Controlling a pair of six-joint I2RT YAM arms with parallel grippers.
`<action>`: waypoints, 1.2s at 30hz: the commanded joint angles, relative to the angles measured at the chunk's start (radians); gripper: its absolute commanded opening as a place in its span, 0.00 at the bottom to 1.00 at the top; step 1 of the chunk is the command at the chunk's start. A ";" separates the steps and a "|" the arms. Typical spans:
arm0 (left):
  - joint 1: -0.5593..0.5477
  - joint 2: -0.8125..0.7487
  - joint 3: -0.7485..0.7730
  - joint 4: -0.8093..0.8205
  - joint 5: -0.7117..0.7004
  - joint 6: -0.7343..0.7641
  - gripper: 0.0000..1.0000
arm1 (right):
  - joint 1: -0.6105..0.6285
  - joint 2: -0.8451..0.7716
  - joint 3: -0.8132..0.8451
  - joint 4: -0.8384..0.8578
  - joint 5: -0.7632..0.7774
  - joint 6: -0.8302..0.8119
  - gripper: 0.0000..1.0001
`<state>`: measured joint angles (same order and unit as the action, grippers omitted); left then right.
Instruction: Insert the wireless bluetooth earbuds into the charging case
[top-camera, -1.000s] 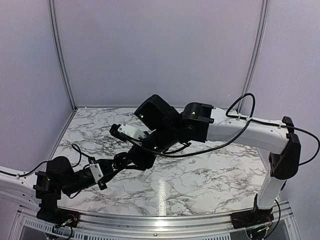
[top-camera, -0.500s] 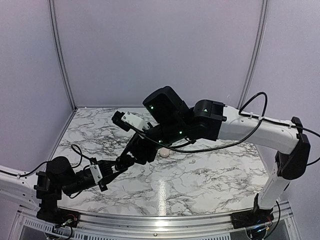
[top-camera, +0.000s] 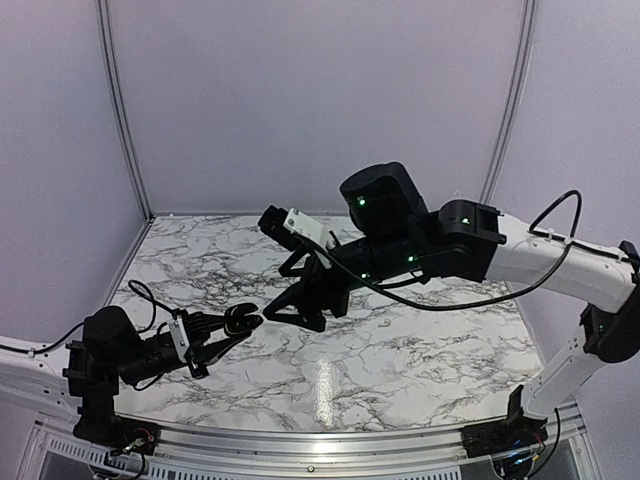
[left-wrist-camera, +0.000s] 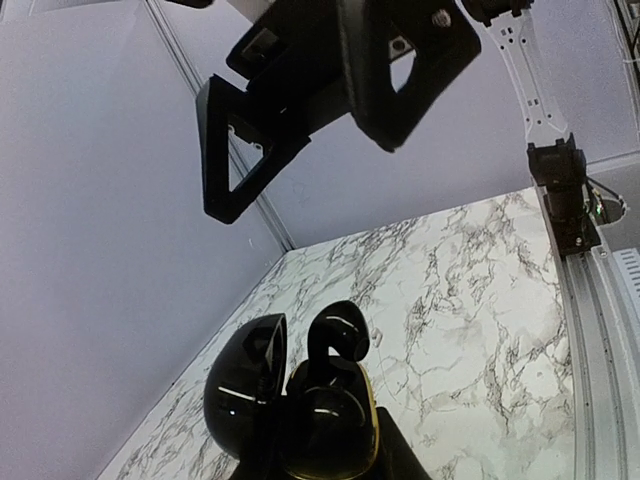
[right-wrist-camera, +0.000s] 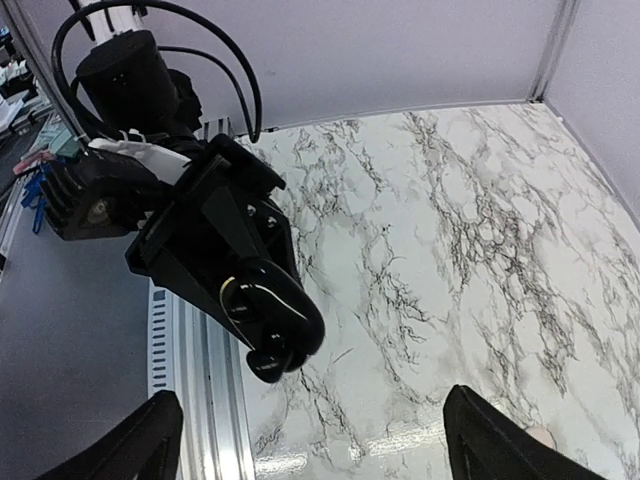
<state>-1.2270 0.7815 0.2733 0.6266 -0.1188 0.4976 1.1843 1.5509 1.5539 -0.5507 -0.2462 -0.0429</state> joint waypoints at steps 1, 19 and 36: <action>0.039 -0.047 0.007 0.047 0.143 -0.089 0.00 | -0.028 -0.075 -0.063 0.054 -0.028 -0.074 0.98; 0.075 0.006 0.058 0.047 0.298 -0.157 0.00 | 0.024 0.007 -0.035 0.028 0.007 -0.150 0.99; 0.075 0.035 0.073 0.048 0.293 -0.151 0.00 | 0.024 0.039 -0.015 0.059 0.045 -0.116 0.99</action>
<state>-1.1572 0.8162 0.3122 0.6319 0.1745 0.3473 1.2034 1.5715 1.4933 -0.5171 -0.2363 -0.1787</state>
